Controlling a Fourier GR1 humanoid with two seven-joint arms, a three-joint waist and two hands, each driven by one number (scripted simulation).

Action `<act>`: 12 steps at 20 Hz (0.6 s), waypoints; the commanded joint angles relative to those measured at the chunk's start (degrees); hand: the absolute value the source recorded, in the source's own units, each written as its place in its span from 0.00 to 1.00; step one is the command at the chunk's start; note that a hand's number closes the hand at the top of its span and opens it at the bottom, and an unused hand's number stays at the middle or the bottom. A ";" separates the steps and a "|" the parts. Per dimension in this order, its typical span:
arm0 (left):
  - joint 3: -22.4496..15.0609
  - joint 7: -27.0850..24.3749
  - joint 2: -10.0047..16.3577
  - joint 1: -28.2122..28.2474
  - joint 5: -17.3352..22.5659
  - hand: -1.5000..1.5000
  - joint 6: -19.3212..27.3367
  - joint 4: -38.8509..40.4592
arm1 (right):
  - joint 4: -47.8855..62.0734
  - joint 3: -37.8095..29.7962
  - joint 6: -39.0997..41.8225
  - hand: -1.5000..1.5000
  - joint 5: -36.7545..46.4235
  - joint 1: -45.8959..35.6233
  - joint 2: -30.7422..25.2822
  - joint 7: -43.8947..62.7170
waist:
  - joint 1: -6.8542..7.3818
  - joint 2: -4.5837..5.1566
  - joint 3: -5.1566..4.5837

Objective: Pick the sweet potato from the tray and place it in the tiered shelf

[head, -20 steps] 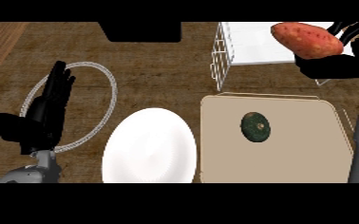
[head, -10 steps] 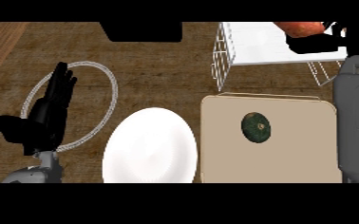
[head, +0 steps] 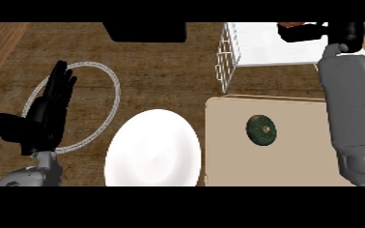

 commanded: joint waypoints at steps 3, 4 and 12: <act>0.56 -0.75 -0.04 -0.88 -0.65 0.50 -0.03 1.90 | 13.85 -1.97 -0.44 0.00 -4.02 -5.37 -2.23 -5.13 | 0.01 0.02 -0.01; -1.57 0.72 -1.20 3.14 -1.12 0.50 0.13 -3.38 | 16.12 -3.53 0.10 0.00 -5.25 -7.52 -3.54 -5.26 | 0.48 0.01 0.01; 1.16 3.26 0.50 0.12 0.10 0.50 -0.67 -2.74 | 15.87 -5.03 2.51 0.00 -11.83 -5.95 -6.21 -13.78 | -0.57 -0.22 0.00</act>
